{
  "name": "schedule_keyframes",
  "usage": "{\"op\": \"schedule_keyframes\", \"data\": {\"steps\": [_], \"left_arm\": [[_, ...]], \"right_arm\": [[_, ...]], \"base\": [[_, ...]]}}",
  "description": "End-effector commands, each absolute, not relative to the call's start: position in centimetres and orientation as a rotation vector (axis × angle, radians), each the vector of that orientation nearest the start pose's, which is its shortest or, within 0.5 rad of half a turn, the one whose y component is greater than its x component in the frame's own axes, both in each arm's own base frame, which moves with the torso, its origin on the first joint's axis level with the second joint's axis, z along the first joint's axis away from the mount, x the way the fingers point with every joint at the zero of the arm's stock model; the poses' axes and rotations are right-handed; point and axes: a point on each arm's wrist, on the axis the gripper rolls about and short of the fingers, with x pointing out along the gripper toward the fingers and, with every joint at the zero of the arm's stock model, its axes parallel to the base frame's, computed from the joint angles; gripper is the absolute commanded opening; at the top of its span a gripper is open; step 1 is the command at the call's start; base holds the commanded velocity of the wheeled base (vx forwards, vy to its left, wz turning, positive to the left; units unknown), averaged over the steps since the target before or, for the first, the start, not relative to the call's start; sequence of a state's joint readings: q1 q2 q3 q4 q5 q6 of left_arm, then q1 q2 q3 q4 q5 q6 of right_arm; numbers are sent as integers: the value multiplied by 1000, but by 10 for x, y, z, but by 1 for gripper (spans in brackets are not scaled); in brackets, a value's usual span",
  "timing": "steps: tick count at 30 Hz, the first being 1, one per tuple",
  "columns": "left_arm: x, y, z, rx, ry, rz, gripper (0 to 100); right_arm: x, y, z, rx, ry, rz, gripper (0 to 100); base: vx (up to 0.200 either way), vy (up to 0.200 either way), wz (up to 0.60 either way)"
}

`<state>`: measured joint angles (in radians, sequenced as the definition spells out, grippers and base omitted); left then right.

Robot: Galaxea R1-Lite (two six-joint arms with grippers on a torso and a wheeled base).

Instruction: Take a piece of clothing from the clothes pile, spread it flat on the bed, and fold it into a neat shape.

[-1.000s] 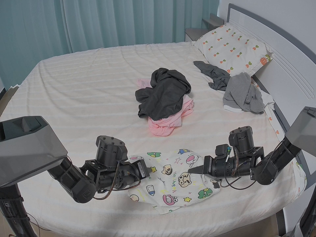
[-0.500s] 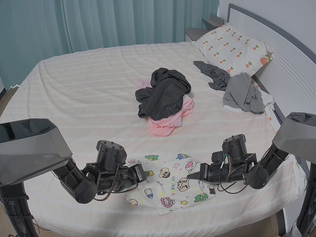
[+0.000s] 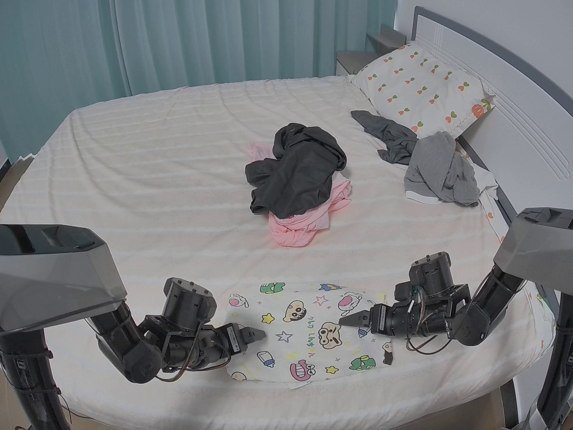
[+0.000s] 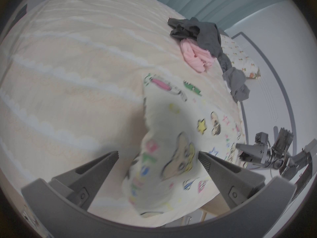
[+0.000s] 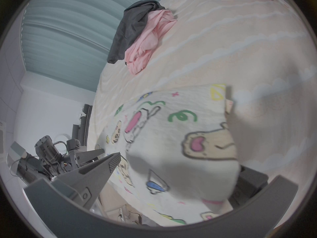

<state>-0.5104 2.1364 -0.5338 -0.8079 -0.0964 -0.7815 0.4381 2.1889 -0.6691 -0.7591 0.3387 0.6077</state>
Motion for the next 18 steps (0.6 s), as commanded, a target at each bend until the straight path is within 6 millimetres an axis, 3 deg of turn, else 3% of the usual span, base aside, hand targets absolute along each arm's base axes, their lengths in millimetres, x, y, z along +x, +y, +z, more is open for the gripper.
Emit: {"op": "schedule_keyframes", "data": {"steps": [1,10,14,18], "left_arm": [[247,-139,-8,-496,1021,-211,100],[232,-132,-18,-465,1086,-183,100],[221,-125,-18,-456,1108,-174,100],[216,-117,-4,-490,1070,-182,100]], "right_arm": [[288,137,-4,474,1012,452,100],[288,137,-8,404,1103,398,100],[290,130,-7,302,1090,288,100],[286,117,13,310,1030,256,100]], "base": [[0,0,0],[0,0,0],[0,0,0],[0,0,0]]}}
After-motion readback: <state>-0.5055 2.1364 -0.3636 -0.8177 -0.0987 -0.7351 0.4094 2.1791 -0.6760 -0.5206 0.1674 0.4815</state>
